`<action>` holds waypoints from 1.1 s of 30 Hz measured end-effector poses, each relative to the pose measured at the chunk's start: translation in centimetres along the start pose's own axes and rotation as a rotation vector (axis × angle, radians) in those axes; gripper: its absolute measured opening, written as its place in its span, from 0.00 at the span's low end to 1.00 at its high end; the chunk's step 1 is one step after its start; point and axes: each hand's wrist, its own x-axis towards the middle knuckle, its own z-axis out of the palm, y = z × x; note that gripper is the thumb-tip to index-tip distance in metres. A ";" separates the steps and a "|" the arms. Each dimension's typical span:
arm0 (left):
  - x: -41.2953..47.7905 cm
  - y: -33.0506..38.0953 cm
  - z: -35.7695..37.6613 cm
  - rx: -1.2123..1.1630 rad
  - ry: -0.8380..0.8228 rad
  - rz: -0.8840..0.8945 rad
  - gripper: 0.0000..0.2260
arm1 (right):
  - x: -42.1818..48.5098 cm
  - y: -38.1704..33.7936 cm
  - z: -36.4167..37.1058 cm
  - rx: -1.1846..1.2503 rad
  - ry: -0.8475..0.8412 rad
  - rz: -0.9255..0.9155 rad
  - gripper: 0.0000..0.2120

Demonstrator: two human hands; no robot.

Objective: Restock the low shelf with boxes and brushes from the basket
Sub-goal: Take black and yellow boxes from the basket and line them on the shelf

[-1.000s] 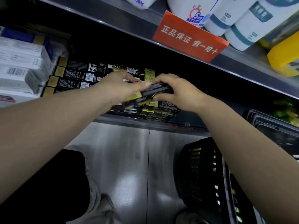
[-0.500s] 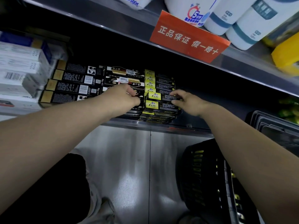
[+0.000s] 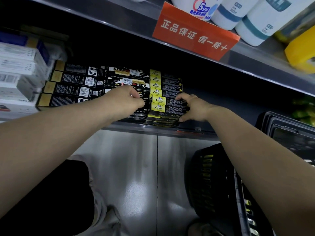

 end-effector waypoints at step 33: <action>-9.4 12.7 18.2 0.508 -0.325 1.122 0.09 | -23.0 21.5 3.2 0.360 0.432 0.335 0.07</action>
